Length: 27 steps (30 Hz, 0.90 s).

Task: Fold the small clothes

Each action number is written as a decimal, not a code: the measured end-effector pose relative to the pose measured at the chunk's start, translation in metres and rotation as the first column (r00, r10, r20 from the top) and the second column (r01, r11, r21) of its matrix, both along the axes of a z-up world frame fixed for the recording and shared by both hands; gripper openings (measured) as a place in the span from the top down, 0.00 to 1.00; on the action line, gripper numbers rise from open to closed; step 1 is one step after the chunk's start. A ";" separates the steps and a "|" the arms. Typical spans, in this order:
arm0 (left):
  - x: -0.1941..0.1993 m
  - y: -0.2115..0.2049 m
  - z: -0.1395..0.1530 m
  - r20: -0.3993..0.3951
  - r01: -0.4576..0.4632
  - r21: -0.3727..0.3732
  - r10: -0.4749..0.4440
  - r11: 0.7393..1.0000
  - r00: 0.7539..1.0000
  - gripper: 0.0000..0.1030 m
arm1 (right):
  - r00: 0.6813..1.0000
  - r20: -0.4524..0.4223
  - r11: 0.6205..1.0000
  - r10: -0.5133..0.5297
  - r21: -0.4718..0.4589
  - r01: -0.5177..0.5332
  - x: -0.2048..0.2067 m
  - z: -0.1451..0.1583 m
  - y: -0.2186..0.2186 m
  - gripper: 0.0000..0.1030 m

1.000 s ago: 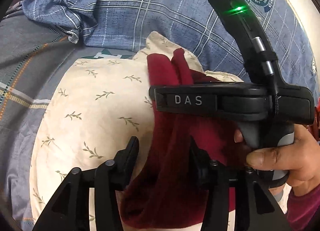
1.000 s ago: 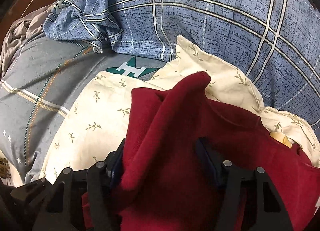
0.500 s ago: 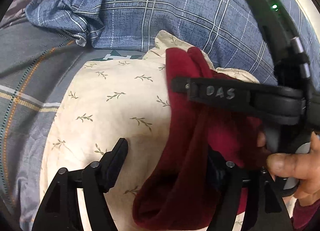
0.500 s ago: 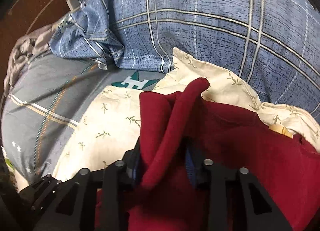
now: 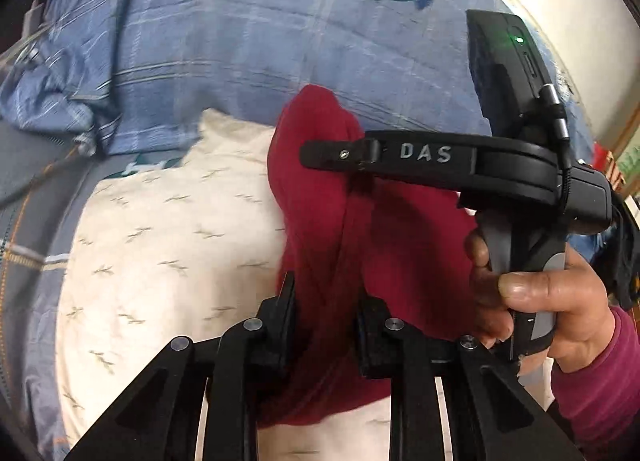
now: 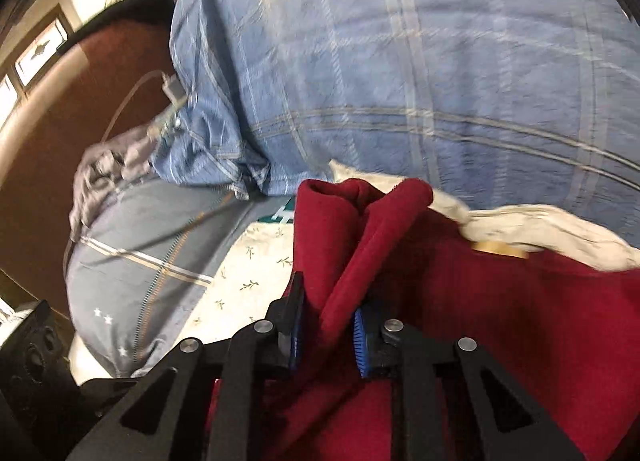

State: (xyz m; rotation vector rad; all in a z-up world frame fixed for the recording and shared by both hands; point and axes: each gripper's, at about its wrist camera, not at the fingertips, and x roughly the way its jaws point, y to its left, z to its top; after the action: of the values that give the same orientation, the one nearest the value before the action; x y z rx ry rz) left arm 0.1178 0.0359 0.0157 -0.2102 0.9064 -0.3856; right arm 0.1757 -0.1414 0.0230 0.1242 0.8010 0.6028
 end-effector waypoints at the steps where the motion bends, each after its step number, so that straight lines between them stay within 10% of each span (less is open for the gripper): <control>1: -0.003 -0.007 0.004 0.009 0.014 0.006 -0.014 1.000 1.000 0.79 | 1.000 0.006 1.000 -0.006 0.000 0.006 -0.002 0.003 -0.008 0.81; 18: 0.011 -0.180 -0.010 -0.015 0.251 -0.036 -0.252 0.967 0.968 0.78 | 0.953 0.001 0.951 -0.304 -0.062 0.304 -0.015 -0.009 -0.176 0.84; 27: -0.012 -0.149 0.006 -0.026 0.357 -0.062 -0.360 0.932 0.933 0.34 | 0.931 -0.054 0.932 -0.361 0.001 0.362 -0.035 -0.026 -0.222 0.60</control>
State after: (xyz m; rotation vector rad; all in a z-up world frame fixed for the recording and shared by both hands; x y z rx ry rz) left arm 0.1056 -0.1135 0.0214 -0.1023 0.9728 -0.7500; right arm 0.1404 -0.3632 -0.0028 0.2921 0.8013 0.2544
